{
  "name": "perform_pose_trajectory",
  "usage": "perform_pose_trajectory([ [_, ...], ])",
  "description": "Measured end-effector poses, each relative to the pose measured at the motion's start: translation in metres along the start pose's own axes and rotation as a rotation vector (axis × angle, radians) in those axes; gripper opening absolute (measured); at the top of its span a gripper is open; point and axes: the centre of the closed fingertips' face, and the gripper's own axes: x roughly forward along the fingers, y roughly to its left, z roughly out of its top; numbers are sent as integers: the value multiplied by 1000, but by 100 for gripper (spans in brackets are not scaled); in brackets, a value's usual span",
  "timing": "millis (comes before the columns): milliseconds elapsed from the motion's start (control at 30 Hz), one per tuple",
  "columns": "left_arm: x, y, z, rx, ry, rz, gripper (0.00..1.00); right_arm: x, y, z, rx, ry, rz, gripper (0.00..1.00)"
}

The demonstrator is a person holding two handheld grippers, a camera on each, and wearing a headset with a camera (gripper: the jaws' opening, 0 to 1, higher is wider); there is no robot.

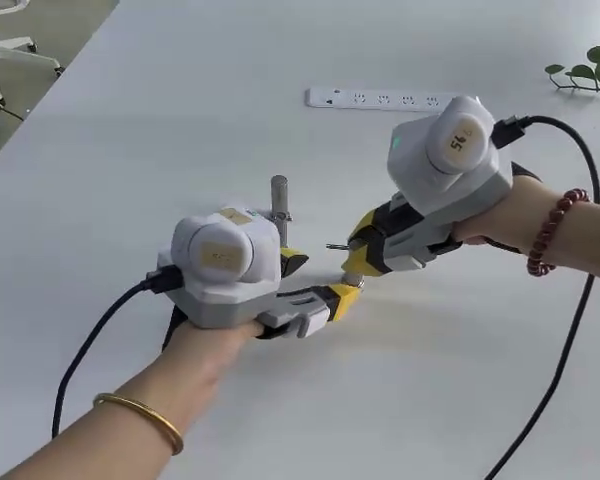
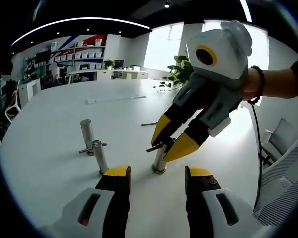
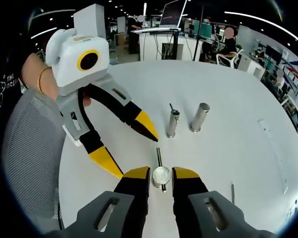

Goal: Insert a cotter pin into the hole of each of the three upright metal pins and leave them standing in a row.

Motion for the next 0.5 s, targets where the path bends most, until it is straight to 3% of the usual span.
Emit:
perform_pose_trajectory([
  [100,-6,2,1,40,6,8,43,1,-1,-1,10,-6,-1,10],
  [500,-24,6,-2,86,20,10,48,-2,4,3,34,-24,8,8],
])
